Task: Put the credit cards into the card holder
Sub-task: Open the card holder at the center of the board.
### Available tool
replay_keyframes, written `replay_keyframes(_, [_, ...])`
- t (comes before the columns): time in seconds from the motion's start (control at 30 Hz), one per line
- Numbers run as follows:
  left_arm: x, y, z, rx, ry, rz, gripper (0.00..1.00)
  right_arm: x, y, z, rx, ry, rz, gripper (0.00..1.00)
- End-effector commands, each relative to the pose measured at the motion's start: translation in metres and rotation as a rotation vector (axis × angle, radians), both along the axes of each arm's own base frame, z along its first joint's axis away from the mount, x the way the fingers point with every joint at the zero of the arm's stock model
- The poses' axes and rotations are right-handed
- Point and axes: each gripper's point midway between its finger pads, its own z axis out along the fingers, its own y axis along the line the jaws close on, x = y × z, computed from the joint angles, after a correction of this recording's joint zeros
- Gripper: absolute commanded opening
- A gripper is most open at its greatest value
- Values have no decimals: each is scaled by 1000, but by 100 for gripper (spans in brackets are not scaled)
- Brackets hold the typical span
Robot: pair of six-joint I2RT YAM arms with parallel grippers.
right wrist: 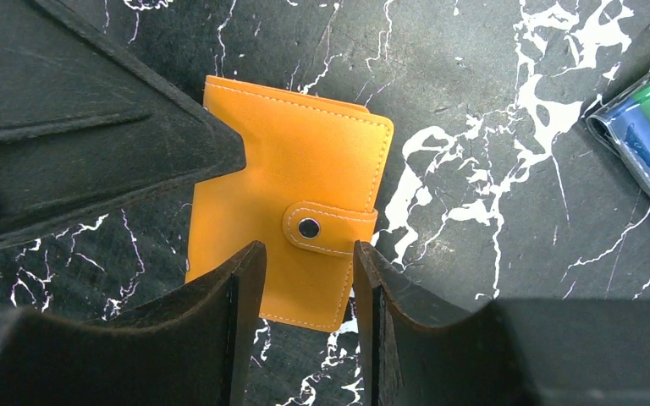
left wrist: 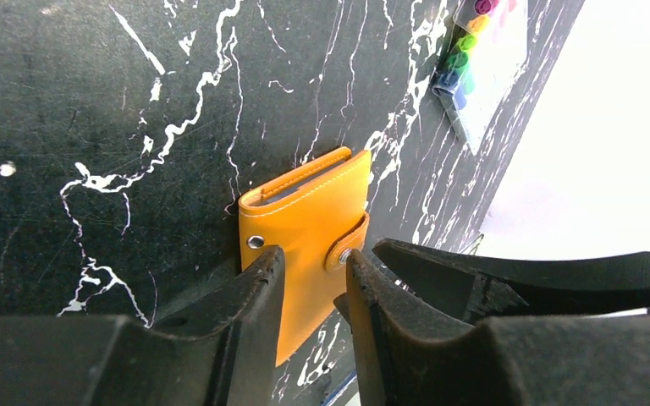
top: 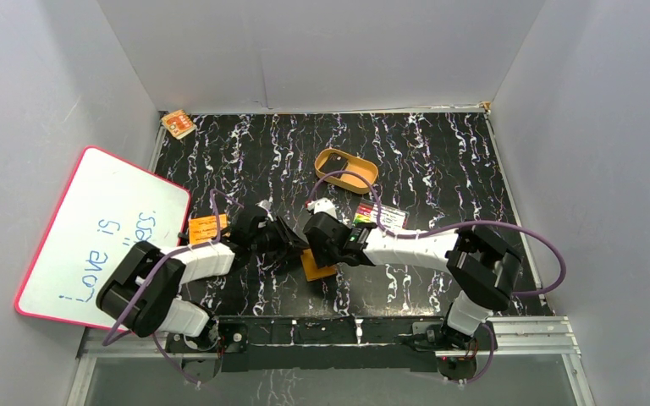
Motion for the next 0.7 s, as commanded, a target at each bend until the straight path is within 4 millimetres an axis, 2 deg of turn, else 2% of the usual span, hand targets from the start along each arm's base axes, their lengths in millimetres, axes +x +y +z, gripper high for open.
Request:
replay_keyframes(0.0, [3, -8, 7, -22, -3, -18, 30, 9, 15, 15, 26, -38, -19, 51])
replay_keyframes(0.2, [0, -2, -5, 14, 25, -4, 24, 11, 16, 10, -8, -41, -21, 51])
replay_keyframes(0.67, [-8, 6, -19, 43, 57, 12, 20, 10, -3, -11, -150, -37, -58, 45])
